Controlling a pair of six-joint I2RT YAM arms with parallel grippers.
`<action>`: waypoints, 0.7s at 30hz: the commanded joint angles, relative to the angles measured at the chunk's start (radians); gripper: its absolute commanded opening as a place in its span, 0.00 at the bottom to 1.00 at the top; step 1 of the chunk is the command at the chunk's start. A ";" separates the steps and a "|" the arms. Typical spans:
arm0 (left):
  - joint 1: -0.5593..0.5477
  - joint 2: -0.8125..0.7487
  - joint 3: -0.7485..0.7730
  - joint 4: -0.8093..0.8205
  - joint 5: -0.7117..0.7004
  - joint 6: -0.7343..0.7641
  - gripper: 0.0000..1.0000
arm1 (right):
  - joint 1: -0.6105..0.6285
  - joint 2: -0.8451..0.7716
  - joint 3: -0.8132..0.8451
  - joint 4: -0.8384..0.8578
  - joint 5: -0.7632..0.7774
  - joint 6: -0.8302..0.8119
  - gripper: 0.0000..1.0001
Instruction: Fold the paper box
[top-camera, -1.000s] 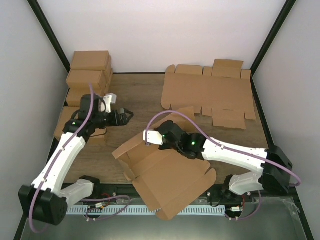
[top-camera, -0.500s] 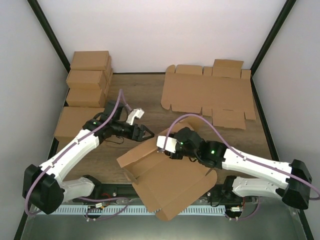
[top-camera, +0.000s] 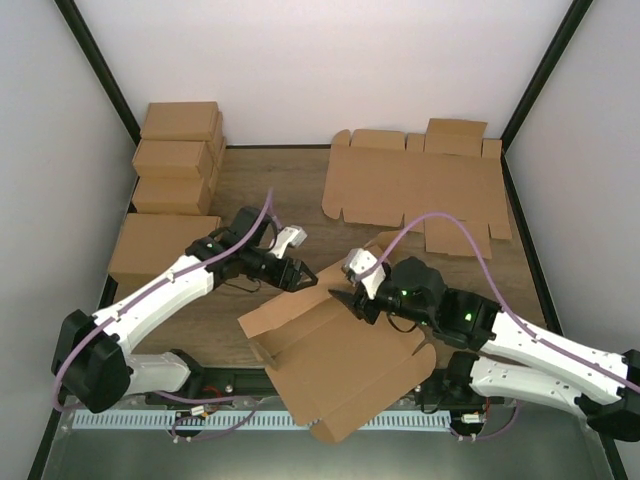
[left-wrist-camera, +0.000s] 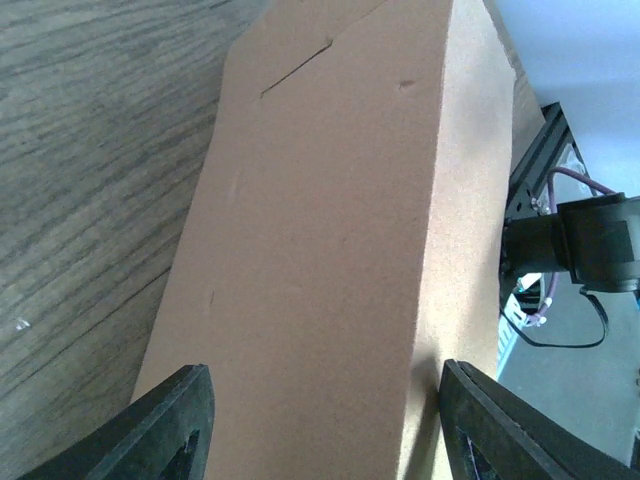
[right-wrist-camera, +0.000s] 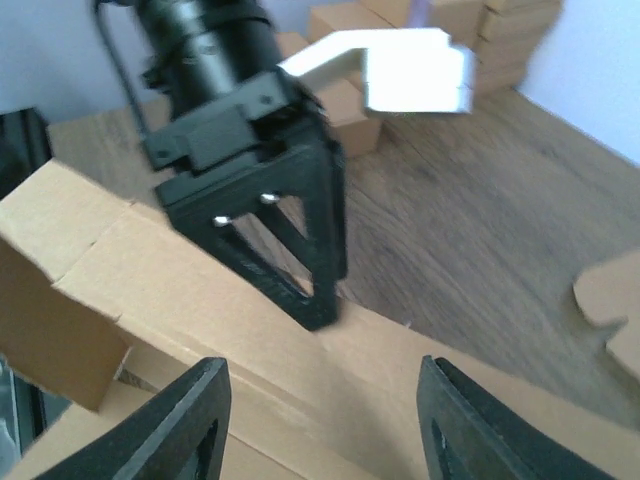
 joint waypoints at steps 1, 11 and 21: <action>-0.011 0.016 0.028 -0.034 -0.071 0.026 0.64 | -0.062 0.022 0.077 -0.093 0.080 0.361 0.53; -0.034 -0.027 0.040 0.002 -0.056 0.028 0.70 | -0.458 0.126 0.050 -0.132 -0.328 0.459 0.66; -0.171 0.069 0.186 -0.097 -0.204 0.068 0.76 | -0.594 0.201 0.065 -0.122 -0.411 0.405 0.64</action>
